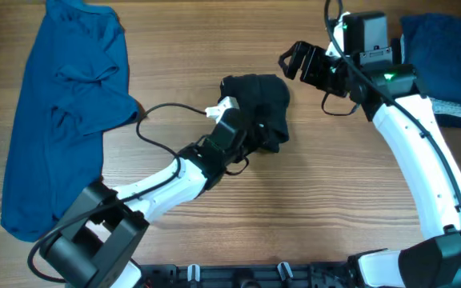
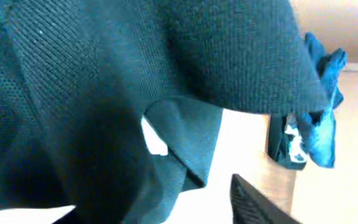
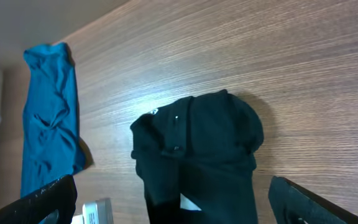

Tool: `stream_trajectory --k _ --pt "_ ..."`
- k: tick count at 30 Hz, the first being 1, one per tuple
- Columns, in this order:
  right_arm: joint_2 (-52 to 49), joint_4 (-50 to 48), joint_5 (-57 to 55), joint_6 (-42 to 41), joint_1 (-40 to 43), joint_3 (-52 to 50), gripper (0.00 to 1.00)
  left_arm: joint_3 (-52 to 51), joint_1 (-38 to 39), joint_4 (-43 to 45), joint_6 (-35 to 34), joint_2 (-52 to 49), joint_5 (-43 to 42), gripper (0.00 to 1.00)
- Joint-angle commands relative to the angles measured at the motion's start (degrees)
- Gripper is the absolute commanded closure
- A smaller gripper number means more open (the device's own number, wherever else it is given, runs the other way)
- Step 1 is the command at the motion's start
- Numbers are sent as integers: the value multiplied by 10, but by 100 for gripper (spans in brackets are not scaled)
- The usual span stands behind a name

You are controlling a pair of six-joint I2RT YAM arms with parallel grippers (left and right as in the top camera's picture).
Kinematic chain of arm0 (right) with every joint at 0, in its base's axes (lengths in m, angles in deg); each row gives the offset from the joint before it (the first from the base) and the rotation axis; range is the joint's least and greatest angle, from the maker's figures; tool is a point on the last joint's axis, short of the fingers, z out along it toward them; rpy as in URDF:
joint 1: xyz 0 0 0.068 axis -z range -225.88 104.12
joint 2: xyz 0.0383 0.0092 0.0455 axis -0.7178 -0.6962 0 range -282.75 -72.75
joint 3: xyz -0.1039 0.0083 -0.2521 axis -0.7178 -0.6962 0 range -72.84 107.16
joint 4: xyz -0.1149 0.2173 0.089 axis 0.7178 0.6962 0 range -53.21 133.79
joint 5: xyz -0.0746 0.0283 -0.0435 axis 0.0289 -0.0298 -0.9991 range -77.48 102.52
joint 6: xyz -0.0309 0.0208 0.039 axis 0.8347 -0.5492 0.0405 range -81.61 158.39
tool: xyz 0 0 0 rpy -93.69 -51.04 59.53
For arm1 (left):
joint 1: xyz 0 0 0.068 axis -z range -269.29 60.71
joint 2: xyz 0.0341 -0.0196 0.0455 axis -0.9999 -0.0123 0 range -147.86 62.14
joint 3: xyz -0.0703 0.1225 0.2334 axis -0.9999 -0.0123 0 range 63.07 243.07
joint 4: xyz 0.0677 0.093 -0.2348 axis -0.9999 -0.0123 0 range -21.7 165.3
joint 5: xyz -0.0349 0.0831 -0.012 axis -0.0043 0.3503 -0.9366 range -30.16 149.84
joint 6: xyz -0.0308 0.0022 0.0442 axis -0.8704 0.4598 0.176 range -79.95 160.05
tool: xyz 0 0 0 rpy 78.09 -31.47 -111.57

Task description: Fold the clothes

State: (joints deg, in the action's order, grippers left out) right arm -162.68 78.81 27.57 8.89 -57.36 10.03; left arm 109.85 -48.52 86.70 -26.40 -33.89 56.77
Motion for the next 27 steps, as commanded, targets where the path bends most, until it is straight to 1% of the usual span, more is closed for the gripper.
stream_trajectory --k 1,2,5,6,7,8,9,11,13,19,22,23,25,26,27 --pt "-6 5 16 -7 7 1 1 3 -14 -5 -4 -4 21 40" --pt "-6 10 16 -10 9 1 1 3 -20 -5 -4 -4 9 37" --pt "-6 28 24 -27 26 1 1 3 -58 -5 2 9 -49 22" --pt "-6 30 31 -32 33 1 0 3 -75 -5 12 16 -76 14" --pt "-6 33 36 -39 41 1 0 3 -99 -4 35 29 -115 3" --pt "-6 33 50 -39 48 1 0 3 -121 -5 52 41 -146 0" --pt "-6 33 65 -39 54 1 0 3 -139 -5 63 54 -176 0" --pt "-6 31 88 -39 62 1 0 3 -174 -12 65 82 -209 0" --pt "-6 35 108 -40 63 1 0 3 -208 -18 77 116 -218 0" --pt "-6 70 125 -51 56 0 1 3 -291 -23 144 214 -216 0" --pt "-6 93 117 -50 20 -4 1 3 -349 -40 153 228 -203 0" --pt "-6 93 108 -59 -5 -14 2 3 -367 -46 153 228 -203 0" --pt "-6 90 63 -120 -51 -36 7 3 -411 -69 153 228 -203 0" --pt "-6 80 32 -171 -81 -53 11 3 -428 -82 153 228 -203 0" --pt "-6 66 1 -246 -120 -74 21 3 -445 -98 153 228 -203 0"
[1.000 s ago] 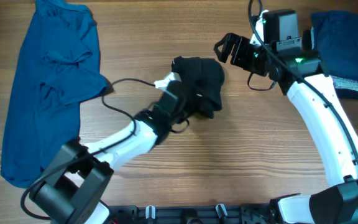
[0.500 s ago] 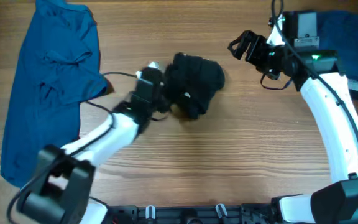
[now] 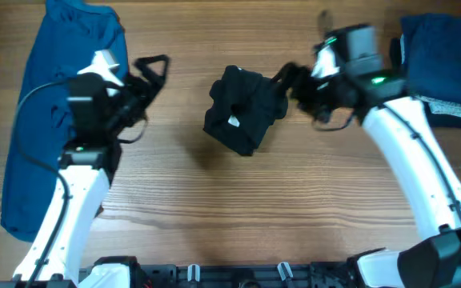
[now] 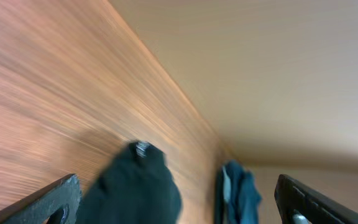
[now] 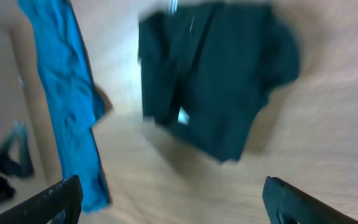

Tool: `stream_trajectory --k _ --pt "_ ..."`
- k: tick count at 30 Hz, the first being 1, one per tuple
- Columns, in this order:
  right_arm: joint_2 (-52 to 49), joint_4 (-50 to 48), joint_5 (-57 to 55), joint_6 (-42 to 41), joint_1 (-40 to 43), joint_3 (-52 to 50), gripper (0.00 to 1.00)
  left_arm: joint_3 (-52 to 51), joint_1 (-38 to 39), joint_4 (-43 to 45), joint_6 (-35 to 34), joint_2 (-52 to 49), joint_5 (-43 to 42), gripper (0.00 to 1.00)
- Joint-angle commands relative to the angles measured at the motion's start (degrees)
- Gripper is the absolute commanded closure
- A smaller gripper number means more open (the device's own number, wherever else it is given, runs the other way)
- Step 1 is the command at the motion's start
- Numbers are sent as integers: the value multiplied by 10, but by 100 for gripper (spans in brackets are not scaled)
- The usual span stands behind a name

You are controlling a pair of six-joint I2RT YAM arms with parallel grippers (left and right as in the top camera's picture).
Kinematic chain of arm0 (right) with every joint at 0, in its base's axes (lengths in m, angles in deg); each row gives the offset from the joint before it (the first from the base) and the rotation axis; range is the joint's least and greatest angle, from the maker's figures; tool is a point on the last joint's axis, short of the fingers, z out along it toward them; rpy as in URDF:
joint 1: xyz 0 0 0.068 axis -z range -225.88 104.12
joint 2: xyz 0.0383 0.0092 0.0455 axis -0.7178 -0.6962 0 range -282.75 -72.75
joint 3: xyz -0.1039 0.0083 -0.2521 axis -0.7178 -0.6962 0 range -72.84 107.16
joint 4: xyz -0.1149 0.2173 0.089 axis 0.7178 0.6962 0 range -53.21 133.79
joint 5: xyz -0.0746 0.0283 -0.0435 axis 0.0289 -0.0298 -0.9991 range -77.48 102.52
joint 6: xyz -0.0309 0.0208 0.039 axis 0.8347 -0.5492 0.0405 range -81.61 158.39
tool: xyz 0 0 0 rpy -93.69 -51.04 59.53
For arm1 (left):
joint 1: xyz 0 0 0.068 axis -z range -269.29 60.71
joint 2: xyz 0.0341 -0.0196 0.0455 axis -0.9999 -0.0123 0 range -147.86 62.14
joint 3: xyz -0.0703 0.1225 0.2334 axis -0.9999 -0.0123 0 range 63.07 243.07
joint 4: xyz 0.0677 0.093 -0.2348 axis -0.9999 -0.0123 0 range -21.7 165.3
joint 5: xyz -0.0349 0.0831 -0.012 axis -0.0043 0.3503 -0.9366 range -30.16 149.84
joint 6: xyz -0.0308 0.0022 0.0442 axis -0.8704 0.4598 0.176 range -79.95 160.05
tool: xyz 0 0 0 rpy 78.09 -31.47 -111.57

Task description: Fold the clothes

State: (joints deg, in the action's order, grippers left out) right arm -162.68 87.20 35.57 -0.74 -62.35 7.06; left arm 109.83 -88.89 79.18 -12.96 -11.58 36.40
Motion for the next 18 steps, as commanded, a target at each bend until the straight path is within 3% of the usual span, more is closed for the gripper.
stream_trajectory --k 1,4,6,9,14,18 --pt "-6 -30 -106 -227 -99 -63 26 4 -56 -38 32 4 1 0" --pt "-6 -59 -186 -465 -167 -113 32 4 -71 -73 67 4 1 0" --pt "-8 -98 -246 -593 -207 -144 26 4 -73 -92 79 4 7 0" --pt "-40 -236 -318 -602 -243 -169 18 4 -73 -111 79 4 27 0" --pt "-154 -359 -270 -593 -233 -169 22 4 -73 -136 79 4 54 0" --pt "-170 -388 -269 -412 -212 -169 24 4 -73 -161 79 4 76 0"
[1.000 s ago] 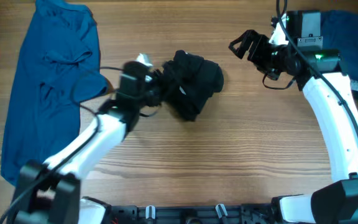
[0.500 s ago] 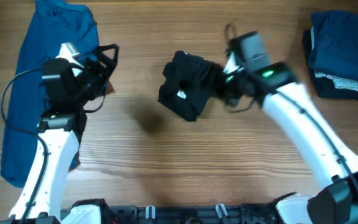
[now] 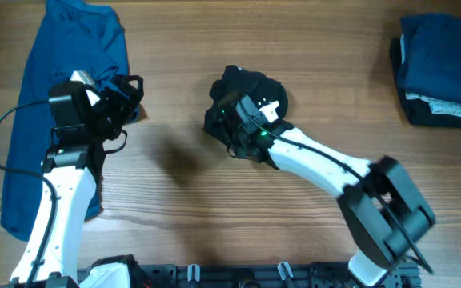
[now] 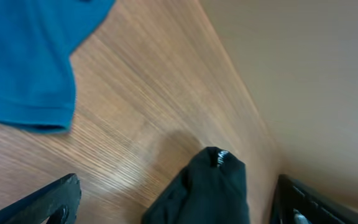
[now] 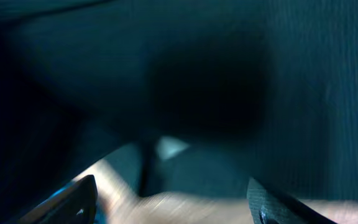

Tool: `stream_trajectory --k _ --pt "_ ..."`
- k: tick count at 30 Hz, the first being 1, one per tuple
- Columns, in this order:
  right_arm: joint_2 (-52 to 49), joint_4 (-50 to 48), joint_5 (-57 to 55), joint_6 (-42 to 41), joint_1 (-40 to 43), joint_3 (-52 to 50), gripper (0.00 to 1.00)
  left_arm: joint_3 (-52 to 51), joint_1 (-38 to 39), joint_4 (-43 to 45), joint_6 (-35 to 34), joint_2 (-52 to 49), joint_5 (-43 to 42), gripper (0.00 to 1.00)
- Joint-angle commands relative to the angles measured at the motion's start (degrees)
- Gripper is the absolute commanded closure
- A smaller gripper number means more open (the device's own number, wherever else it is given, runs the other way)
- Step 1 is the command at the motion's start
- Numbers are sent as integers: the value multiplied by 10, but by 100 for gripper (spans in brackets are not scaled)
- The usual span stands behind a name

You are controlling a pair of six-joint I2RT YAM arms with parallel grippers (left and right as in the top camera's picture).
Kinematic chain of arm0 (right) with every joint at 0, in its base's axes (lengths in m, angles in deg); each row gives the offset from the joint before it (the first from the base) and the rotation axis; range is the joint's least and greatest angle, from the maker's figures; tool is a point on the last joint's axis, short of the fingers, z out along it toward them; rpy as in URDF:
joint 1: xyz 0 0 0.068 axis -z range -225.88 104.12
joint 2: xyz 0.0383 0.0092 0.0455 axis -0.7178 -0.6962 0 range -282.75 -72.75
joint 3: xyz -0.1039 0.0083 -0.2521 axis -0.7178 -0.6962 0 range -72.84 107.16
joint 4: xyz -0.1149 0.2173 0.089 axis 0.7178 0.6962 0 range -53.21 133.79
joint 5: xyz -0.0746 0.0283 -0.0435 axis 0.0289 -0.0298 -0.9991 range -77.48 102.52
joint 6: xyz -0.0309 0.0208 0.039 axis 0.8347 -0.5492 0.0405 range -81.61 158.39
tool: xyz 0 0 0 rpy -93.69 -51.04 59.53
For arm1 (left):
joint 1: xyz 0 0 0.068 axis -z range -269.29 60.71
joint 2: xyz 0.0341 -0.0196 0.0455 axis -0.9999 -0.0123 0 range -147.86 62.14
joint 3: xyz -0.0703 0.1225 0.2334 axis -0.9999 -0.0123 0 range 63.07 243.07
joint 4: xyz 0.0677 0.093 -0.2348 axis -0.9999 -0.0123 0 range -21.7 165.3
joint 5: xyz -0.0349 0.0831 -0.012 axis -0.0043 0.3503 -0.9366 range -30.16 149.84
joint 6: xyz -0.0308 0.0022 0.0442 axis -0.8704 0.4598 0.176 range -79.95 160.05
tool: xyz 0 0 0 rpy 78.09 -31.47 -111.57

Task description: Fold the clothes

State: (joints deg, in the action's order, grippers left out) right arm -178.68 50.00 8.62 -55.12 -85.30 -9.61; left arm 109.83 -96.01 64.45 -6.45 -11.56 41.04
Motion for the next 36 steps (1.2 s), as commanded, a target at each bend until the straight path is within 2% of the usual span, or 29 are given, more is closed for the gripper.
stream_trajectory --k 1,4,10,12,15,17,21,26,29,32,36 --pt "-10 -21 1 184 25 -2 24 4 -2 -20 14 4 35 0" --pt "-10 -9 3 338 52 -2 24 4 -2 -25 16 4 39 0" --pt "-10 24 52 508 151 -2 20 4 -2 -25 16 4 39 0" --pt "-10 33 52 551 175 -2 18 4 -2 -25 15 4 39 0" --pt "-9 48 67 606 215 -2 10 4 -2 -25 15 4 39 0" --pt "-1 71 111 603 236 6 1 4 -2 -25 15 4 39 0" --pt "58 100 184 555 267 15 0 4 -2 -25 15 4 39 0" --pt "91 105 315 428 263 13 0 4 -2 -25 15 4 39 0" --pt "82 136 279 278 241 -9 10 4 -2 -25 15 4 39 0" --pt "79 139 234 166 218 -40 10 4 -2 -27 16 4 39 0" --pt "79 120 211 95 198 -82 10 4 -2 -31 16 4 39 0"
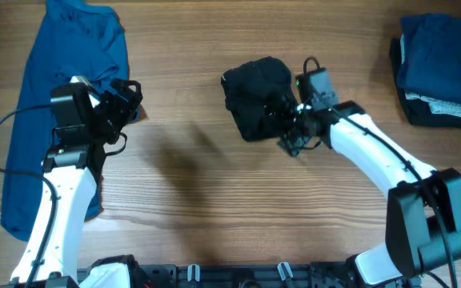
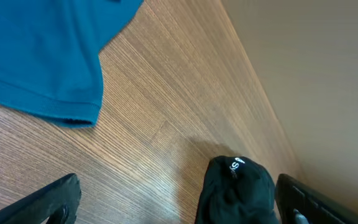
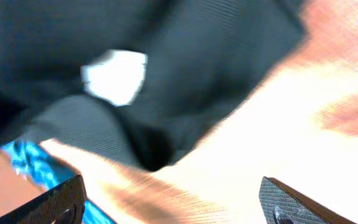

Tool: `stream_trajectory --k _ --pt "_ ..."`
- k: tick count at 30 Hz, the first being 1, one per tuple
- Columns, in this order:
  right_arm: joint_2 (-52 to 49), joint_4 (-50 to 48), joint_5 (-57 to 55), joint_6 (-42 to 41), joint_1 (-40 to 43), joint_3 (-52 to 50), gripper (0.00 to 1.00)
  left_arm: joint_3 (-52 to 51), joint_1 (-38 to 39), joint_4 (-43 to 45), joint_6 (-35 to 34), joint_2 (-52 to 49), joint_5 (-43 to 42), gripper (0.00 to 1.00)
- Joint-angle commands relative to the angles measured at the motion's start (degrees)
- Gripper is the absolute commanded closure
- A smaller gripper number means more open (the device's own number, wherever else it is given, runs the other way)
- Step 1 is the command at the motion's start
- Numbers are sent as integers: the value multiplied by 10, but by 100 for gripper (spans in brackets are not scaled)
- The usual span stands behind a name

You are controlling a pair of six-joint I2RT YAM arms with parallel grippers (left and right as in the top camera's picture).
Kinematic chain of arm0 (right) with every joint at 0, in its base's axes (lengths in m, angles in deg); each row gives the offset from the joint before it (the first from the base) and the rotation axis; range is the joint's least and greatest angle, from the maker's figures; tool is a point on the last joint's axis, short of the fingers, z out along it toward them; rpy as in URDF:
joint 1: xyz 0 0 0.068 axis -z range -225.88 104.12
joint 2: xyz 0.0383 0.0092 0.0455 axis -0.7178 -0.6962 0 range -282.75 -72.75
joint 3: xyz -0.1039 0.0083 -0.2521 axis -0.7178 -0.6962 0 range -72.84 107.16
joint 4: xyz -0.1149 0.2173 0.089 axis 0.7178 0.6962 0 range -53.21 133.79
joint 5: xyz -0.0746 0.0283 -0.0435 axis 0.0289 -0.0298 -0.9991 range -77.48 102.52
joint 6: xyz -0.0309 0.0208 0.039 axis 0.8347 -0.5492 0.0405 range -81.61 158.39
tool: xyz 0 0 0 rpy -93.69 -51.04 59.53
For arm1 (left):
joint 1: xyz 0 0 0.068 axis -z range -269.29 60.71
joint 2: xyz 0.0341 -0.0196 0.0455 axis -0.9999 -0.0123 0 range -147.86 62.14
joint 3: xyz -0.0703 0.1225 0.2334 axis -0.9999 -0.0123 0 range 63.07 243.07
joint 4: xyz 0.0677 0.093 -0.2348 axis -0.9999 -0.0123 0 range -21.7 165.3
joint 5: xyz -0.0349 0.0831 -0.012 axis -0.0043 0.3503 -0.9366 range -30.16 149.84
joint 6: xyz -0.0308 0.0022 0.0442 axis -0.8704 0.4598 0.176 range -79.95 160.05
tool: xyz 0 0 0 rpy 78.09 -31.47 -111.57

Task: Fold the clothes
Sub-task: 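Lift the black bundle with the right gripper and carry it right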

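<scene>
A black garment (image 1: 254, 94) lies bunched in a compact heap at the middle of the table; its white tag (image 3: 114, 76) shows in the right wrist view. My right gripper (image 1: 289, 136) is open at the heap's lower right edge, and its fingers (image 3: 294, 202) hold nothing. My left gripper (image 1: 128, 98) is open well to the left, beside a blue shirt (image 1: 62, 96) spread flat. In the left wrist view the black garment (image 2: 238, 190) lies far ahead, and the blue shirt's (image 2: 36, 56) hem is close by.
A folded stack of blue clothes (image 1: 442, 68) sits at the table's far right edge. The wooden table (image 1: 214, 208) shows bare between the arms and along the front.
My right gripper was over the black heap's lower left side and is now at its lower right edge. The heap sits slightly further right and more compact. The left arm has barely moved.
First my left gripper was in the black garment while the right hung open above its right. Then the left arm stood back by the blue shirt and the right gripper was at the garment. It was then over the heap's left, now at its right.
</scene>
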State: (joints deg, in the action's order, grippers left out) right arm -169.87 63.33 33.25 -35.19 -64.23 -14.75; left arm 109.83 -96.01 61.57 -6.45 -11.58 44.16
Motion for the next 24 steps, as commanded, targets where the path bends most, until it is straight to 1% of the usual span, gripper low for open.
stream_trajectory --k 1,3,5,8,13,16,19,20,21,23,24 --pt "-9 -26 -45 -113 -17 -42 10 4 -2 -2 16 4 8 0" --pt "-9 -60 -65 -135 -21 -63 14 4 -2 -3 16 4 8 0" --pt "-9 -106 -89 -136 -21 -76 16 4 -2 -3 16 4 8 0" --pt "-9 -151 -108 -136 -21 -78 23 4 -2 -3 16 4 8 0" --pt "-35 -184 -121 -151 -21 -78 25 4 -2 -3 16 4 8 0" --pt "-77 -200 -89 -151 -26 -78 30 4 -2 -4 16 4 8 0" --pt "-93 -221 -87 -151 -32 -78 33 4 -2 -7 16 4 8 0" --pt "-96 -229 -91 -151 -32 -78 38 4 -2 -7 16 4 8 0" --pt "-98 -236 -100 -150 -32 -78 51 4 -2 -7 16 4 8 0" --pt "-102 -247 -116 -149 -32 -78 61 4 -2 -7 16 4 8 0" --pt "-104 -251 -122 -143 -32 -78 77 4 -2 -7 16 4 8 0"
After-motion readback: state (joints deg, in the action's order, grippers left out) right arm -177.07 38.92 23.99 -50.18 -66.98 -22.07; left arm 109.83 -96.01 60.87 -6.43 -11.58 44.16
